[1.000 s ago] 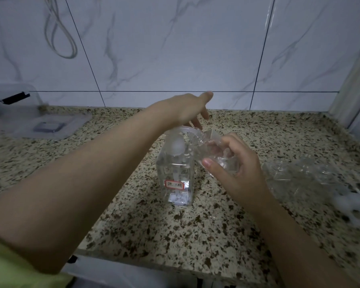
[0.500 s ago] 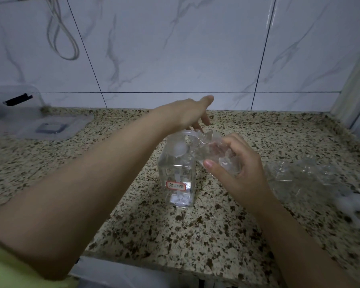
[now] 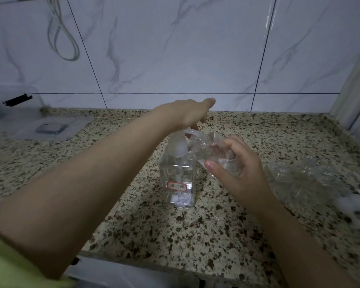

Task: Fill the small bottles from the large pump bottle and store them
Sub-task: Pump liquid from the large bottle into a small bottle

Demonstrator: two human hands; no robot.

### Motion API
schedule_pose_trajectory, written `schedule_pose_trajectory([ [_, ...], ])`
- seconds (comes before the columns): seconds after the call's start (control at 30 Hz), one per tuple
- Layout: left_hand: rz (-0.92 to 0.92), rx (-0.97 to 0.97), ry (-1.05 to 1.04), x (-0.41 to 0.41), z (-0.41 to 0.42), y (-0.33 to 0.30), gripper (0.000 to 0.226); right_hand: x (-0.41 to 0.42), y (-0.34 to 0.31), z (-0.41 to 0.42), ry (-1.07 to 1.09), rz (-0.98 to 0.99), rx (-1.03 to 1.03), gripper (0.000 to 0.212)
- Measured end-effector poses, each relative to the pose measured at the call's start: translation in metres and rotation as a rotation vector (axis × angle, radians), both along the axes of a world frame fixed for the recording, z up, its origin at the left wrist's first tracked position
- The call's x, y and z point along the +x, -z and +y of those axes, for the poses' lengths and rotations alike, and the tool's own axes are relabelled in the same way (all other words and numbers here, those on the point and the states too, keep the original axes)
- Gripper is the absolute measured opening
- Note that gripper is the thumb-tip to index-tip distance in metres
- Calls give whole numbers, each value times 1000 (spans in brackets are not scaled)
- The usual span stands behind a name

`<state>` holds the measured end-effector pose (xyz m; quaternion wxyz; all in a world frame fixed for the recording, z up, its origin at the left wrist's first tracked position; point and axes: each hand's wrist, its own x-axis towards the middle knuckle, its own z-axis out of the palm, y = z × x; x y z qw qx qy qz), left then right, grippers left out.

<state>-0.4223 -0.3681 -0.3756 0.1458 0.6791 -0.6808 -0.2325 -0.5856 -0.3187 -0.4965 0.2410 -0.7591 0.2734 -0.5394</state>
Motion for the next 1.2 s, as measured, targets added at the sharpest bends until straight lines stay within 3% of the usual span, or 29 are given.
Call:
schedule_pose_trajectory([
  [0.27, 56, -4, 6, 0, 3, 2, 72, 0, 0, -1, -5, -2, 20, 18],
  [0.87, -48, 34, 4, -4, 4, -3, 74, 1, -1, 1, -1, -17, 59, 23],
  [1.2, -3, 52, -6, -1, 5, -2, 76, -1, -2, 1, -33, -5, 88, 21],
])
